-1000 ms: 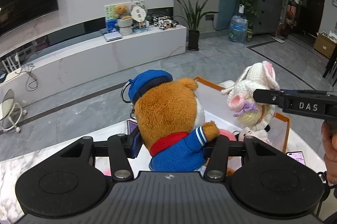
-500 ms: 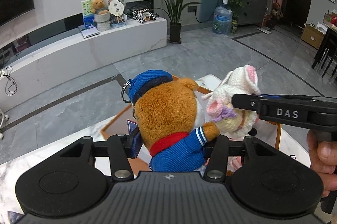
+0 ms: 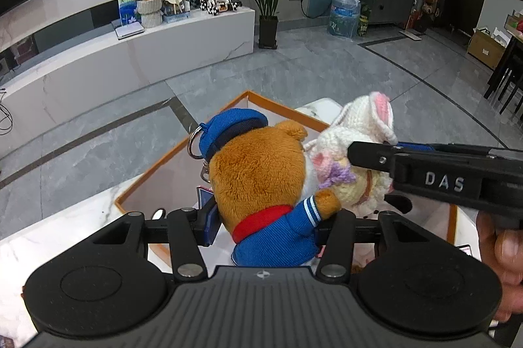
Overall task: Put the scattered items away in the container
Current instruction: 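Lower the bear into the orange box and open the left tool while the right tool releases the bunny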
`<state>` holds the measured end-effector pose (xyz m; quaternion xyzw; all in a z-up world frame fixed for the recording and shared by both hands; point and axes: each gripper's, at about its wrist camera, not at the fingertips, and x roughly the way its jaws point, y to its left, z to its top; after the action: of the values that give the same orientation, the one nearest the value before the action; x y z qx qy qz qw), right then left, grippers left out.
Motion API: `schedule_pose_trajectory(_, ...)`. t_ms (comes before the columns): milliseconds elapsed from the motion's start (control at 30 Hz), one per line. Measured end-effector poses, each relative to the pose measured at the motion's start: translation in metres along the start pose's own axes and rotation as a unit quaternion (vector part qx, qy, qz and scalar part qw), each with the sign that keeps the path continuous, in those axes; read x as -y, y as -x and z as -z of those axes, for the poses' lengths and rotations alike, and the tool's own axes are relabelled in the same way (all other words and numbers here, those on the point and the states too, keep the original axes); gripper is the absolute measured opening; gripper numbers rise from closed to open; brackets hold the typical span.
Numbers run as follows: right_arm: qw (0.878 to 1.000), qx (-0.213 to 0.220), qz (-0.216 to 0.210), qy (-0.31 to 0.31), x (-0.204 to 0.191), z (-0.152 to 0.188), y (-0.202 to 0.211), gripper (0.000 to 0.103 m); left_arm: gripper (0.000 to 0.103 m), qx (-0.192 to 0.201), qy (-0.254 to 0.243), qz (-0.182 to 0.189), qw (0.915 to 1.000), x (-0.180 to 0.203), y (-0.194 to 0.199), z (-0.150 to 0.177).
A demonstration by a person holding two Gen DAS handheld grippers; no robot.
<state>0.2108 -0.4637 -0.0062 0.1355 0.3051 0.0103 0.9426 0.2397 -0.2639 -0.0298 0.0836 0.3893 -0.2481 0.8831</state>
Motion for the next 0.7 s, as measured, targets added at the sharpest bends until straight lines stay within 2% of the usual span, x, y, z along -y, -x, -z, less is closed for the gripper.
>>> schedule_pose_trajectory(300,1.0,-0.014,-0.01,-0.004,-0.007,0.0,-0.021,0.042,0.057,-0.019,0.006,-0.001,0.9998,-0.005,-0.022,0.006)
schedule_pose_trajectory(700,1.0,-0.018,-0.022,-0.007,-0.008,0.002,-0.035,0.042,0.057,-0.026,0.016,-0.01,0.9995,-0.012,-0.03,0.007)
